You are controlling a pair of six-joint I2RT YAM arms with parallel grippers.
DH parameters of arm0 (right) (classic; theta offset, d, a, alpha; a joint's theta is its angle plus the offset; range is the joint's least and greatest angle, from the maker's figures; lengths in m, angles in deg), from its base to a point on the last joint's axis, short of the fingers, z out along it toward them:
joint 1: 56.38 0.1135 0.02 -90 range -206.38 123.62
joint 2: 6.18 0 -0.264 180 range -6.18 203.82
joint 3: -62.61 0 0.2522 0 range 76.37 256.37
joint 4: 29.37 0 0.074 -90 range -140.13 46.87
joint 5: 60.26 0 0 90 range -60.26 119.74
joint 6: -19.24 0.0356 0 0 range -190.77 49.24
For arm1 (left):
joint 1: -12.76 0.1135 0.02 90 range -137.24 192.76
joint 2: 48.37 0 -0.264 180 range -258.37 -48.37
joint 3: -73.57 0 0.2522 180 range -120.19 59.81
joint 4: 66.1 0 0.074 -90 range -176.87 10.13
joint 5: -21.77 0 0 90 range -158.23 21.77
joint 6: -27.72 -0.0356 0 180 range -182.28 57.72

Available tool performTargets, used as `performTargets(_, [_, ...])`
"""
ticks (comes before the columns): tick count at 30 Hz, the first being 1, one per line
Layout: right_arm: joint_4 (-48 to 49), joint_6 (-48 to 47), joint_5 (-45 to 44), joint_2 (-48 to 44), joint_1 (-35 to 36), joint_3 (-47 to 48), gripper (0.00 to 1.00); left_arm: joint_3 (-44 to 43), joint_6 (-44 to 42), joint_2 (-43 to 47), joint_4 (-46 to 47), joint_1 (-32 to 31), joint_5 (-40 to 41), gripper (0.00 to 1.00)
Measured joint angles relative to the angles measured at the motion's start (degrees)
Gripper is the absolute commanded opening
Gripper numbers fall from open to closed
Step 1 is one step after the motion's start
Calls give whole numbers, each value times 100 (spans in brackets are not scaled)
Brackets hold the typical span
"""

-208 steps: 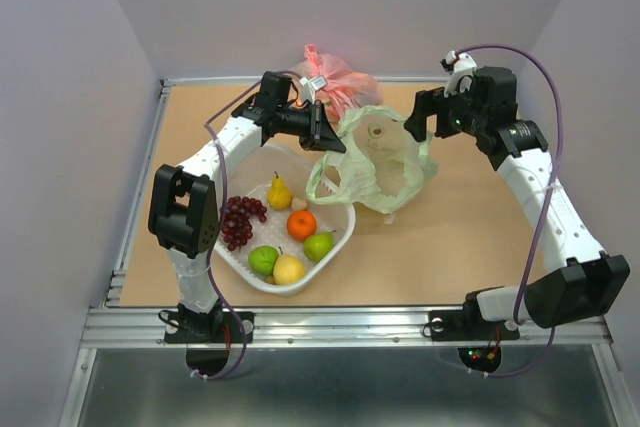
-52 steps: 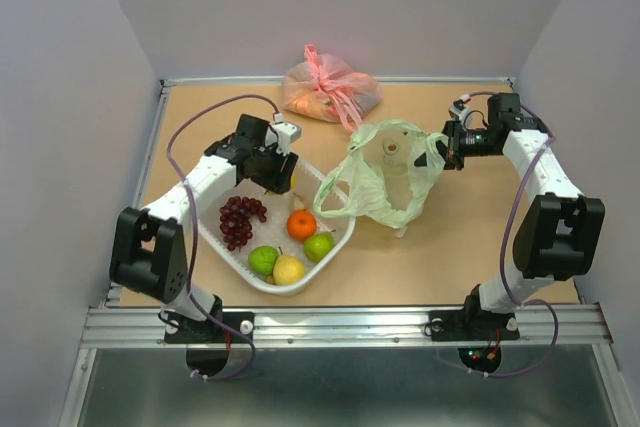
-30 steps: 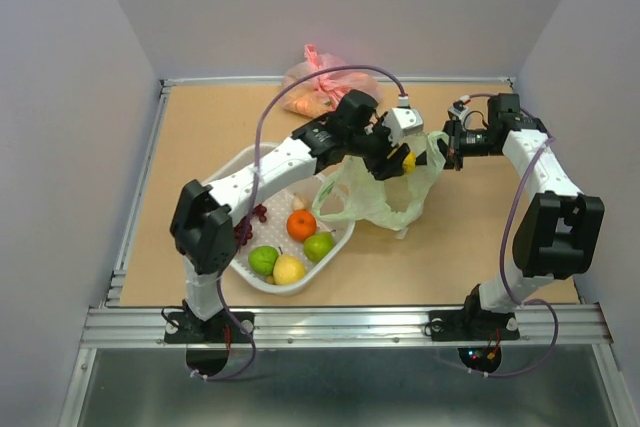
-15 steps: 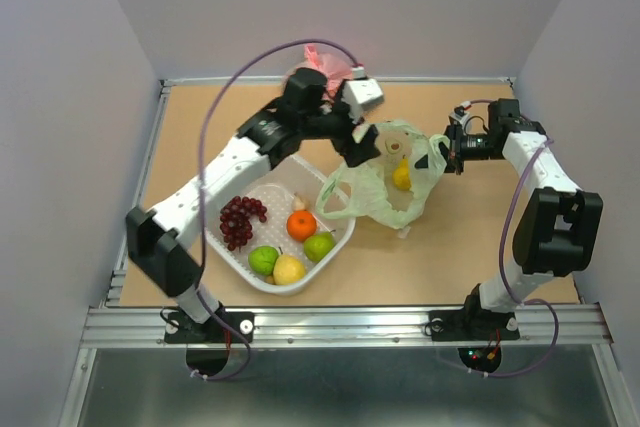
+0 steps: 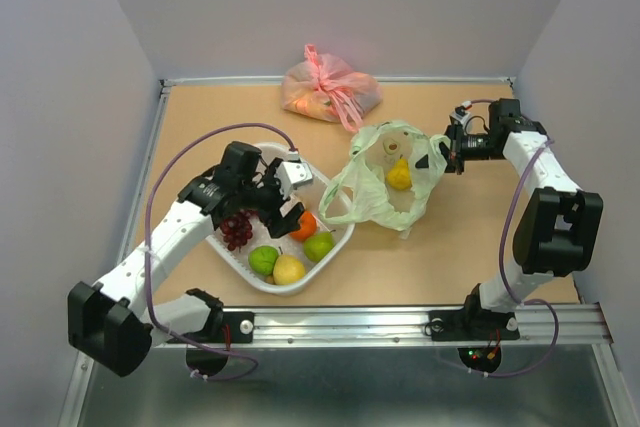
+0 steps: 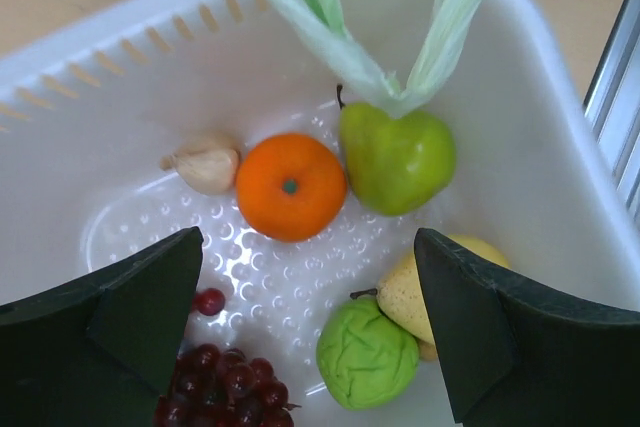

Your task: Place the fake fruits into the plastic bag and tie a complex knot

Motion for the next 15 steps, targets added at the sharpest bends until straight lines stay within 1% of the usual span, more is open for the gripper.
performTargets(2, [2, 0, -7, 0, 0, 0, 0, 238, -175, -363, 0, 2, 44, 96])
performTargets(4, [0, 0, -15, 2, 0, 0, 0, 293, -334, -686, 83, 2, 52, 94])
performTargets(6, [0, 0, -26, 2, 0, 0, 0, 297, -673, -981, 256, 2, 52, 94])
performTargets(10, [0, 0, -31, 2, 0, 0, 0, 350, -1464, -1213, 490, 4, -17, 95])
performTargets(14, [0, -2, -48, 2, 0, 0, 0, 361, -2363, -1399, 518, -2, -293, 96])
performTargets(15, [-2, 0, -50, 2, 0, 0, 0, 361, -2476, -1443, 529, -13, -328, 96])
